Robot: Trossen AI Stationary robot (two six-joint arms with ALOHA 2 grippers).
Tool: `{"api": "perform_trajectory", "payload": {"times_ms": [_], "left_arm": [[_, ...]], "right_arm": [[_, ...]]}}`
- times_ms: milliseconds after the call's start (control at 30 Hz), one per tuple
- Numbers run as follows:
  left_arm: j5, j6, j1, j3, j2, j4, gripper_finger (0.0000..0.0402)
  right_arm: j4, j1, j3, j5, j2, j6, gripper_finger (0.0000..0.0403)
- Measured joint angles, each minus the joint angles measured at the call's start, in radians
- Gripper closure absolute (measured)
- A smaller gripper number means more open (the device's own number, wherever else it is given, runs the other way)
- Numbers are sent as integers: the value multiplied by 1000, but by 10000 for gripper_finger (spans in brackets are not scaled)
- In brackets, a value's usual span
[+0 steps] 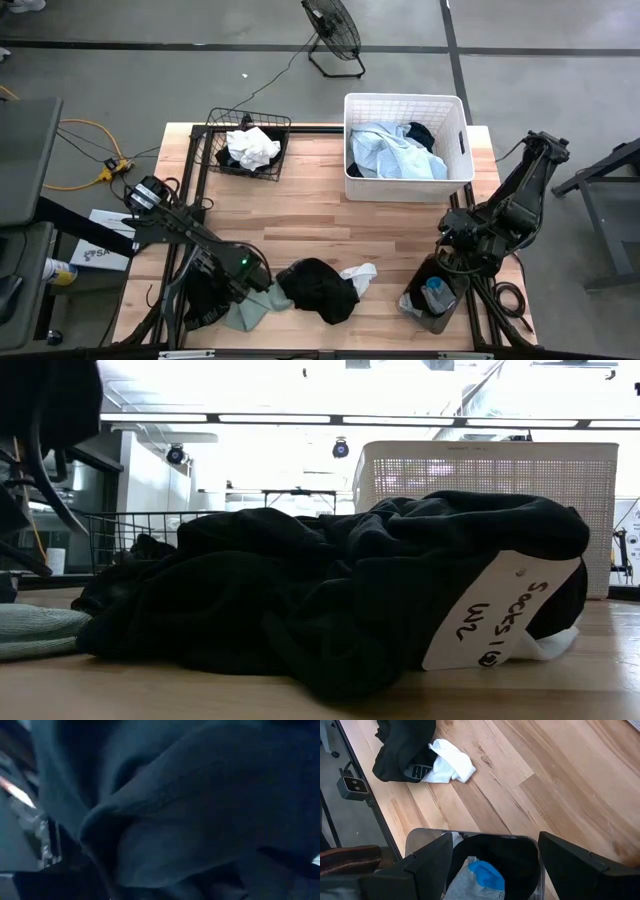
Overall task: Pick & Place Cloths
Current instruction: Put the left black boxer shorts into the black wire basket
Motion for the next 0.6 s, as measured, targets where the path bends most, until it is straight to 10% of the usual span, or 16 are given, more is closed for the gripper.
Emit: {"api": "perform_trajectory", "payload": {"times_ms": [600], "left_arm": [[-92,20,0,-11,0,-40,369]], "right_arm": [[5,0,0,24,0,9,117]]}}
